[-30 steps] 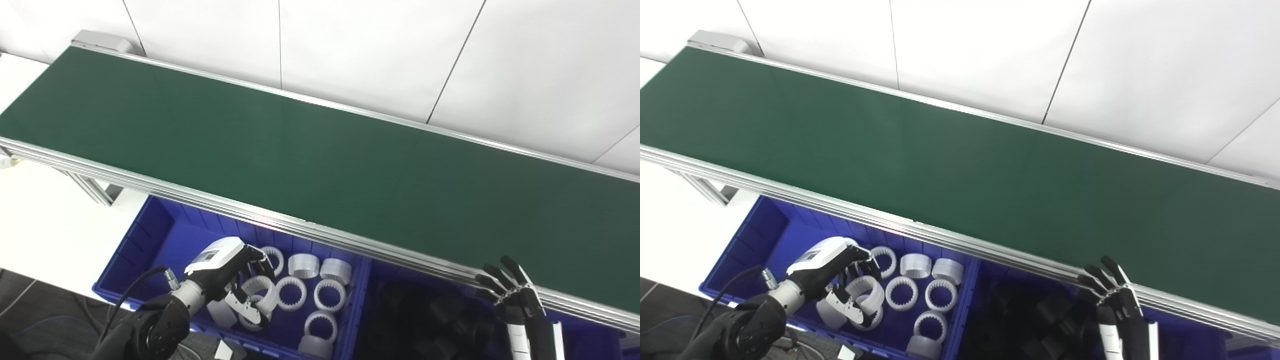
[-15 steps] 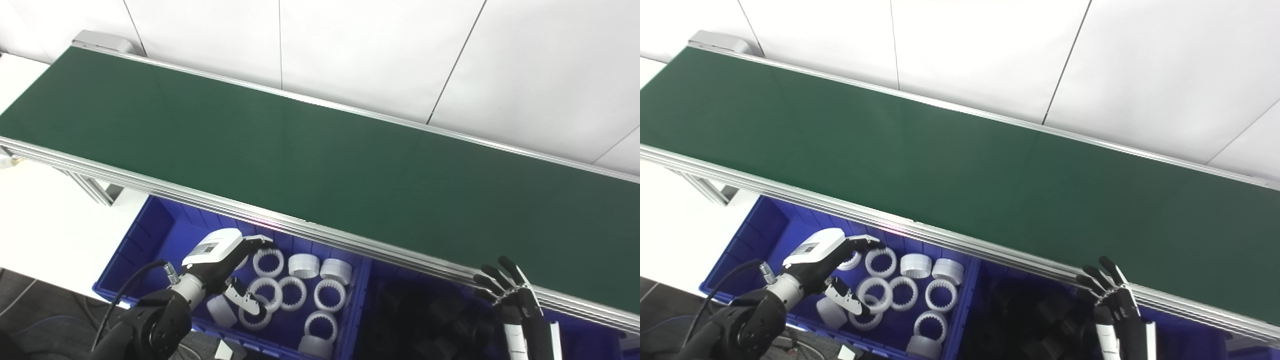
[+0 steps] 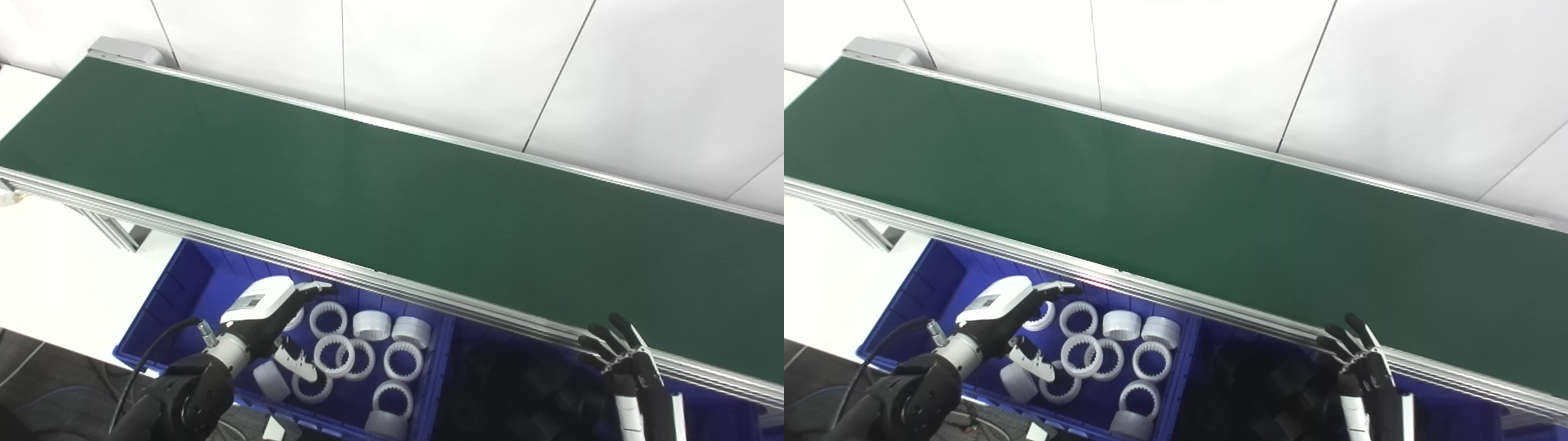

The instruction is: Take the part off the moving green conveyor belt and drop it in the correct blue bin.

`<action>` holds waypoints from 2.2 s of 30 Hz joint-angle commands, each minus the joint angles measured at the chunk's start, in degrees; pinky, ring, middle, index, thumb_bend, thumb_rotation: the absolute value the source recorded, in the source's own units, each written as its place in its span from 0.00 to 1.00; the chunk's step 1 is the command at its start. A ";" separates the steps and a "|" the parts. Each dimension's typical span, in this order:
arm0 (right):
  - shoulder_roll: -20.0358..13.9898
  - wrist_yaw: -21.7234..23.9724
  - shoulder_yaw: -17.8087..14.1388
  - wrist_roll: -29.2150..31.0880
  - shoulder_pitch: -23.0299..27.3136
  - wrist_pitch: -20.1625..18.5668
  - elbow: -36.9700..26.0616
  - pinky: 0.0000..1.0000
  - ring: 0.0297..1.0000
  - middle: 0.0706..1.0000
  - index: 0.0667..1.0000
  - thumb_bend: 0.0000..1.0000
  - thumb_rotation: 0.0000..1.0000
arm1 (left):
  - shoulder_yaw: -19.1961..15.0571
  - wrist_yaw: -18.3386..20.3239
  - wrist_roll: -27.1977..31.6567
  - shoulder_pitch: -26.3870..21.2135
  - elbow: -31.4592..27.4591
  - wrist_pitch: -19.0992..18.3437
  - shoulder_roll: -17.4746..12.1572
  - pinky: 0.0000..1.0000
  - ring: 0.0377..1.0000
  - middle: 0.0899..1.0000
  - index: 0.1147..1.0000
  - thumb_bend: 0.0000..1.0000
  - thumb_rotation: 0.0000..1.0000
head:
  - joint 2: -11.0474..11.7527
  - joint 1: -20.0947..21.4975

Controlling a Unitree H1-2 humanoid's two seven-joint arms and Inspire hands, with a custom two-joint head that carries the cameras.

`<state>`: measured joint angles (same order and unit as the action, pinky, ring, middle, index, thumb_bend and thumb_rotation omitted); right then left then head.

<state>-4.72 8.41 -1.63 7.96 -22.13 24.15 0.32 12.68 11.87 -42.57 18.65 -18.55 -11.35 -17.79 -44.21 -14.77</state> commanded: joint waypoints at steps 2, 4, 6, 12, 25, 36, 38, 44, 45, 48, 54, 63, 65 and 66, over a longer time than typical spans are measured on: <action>0.61 0.41 -0.45 -0.73 0.30 2.70 -0.49 0.63 0.72 0.76 0.85 0.69 0.75 | -2.85 -5.95 6.92 0.77 -1.99 7.42 1.50 0.56 0.70 0.77 0.76 0.81 0.00 | 0.54 0.81; 0.82 0.33 -0.33 -1.20 0.18 2.73 -0.54 0.64 0.72 0.76 0.85 0.72 0.77 | -4.14 -6.73 11.38 1.21 -3.52 10.17 2.25 0.55 0.67 0.76 0.76 0.76 0.00 | 1.02 1.51; 1.01 0.30 -0.22 -1.88 0.16 2.74 -0.43 0.64 0.72 0.77 0.85 0.71 0.77 | -4.94 -6.43 14.25 1.45 -5.85 11.07 2.89 0.56 0.67 0.76 0.75 0.73 0.00 | 1.60 2.30; 2.06 -0.48 -0.17 -4.37 0.50 2.77 0.32 0.63 0.71 0.76 0.85 0.70 0.77 | -5.98 -3.02 29.50 0.68 -10.19 11.53 4.25 0.54 0.62 0.69 0.73 0.73 0.14 | 3.04 4.93; 4.15 -2.01 1.69 -8.06 0.01 2.74 0.74 0.64 0.71 0.75 0.83 0.68 0.75 | -3.09 0.13 45.17 -2.17 -3.63 14.48 10.45 0.58 0.65 0.68 0.68 0.81 0.75 | 6.35 11.60; 4.21 -4.93 5.17 -10.40 -0.97 2.73 -0.27 0.65 0.72 0.76 0.84 0.72 0.76 | -2.27 3.30 52.37 -3.17 11.79 21.51 14.15 0.71 0.74 0.76 0.74 0.67 0.80 | 6.47 16.49; 4.12 -5.28 5.75 -10.81 -1.06 2.74 -0.40 0.65 0.73 0.77 0.84 0.72 0.76 | -2.84 3.74 53.48 -3.16 13.16 21.62 13.96 0.71 0.74 0.76 0.74 0.65 0.79 | 6.48 16.92; 3.99 -6.09 6.76 -11.14 -0.99 2.75 -0.37 0.66 0.74 0.77 0.84 0.71 0.75 | -3.92 4.45 55.95 -3.39 13.77 19.72 14.08 0.72 0.75 0.76 0.73 0.65 0.75 | 6.56 18.08; 4.00 -6.22 6.87 -11.23 -0.94 2.75 -0.35 0.66 0.74 0.77 0.85 0.71 0.74 | -3.93 4.57 55.83 -3.54 13.92 19.92 13.99 0.72 0.74 0.76 0.73 0.65 0.75 | 6.60 18.66; 3.87 -6.43 7.29 -11.21 -0.72 2.75 -0.12 0.67 0.74 0.78 0.85 0.70 0.74 | -4.02 4.80 55.48 -3.88 14.28 20.32 13.81 0.72 0.74 0.76 0.73 0.61 0.75 | 6.76 19.18; 3.97 -7.11 8.17 -11.29 -0.18 2.76 0.38 0.67 0.74 0.78 0.85 0.70 0.74 | -4.50 4.51 55.11 -4.17 14.61 20.62 13.80 0.72 0.74 0.75 0.72 0.61 0.73 | 7.30 19.59; 4.06 -7.94 9.09 -11.30 0.03 2.77 0.70 0.68 0.75 0.78 0.86 0.69 0.76 | -4.63 4.29 53.80 -4.13 14.16 21.09 13.47 0.73 0.76 0.77 0.71 0.60 0.72 | 7.68 19.81; 3.99 -8.00 9.25 -11.26 -0.02 2.77 0.67 0.68 0.75 0.78 0.86 0.69 0.76 | -4.54 4.16 53.28 -4.00 14.00 21.12 13.41 0.73 0.76 0.77 0.71 0.58 0.69 | 7.72 19.81; 3.96 -7.96 9.31 -11.13 -0.06 2.77 0.67 0.68 0.75 0.78 0.86 0.69 0.76 | -4.48 4.15 52.91 -3.96 14.03 21.38 13.35 0.73 0.76 0.77 0.71 0.58 0.69 | 7.70 19.83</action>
<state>-0.84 0.86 7.35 -3.31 -22.40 24.15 1.94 8.12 15.81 10.88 15.13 -2.90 7.63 -4.37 -36.56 5.10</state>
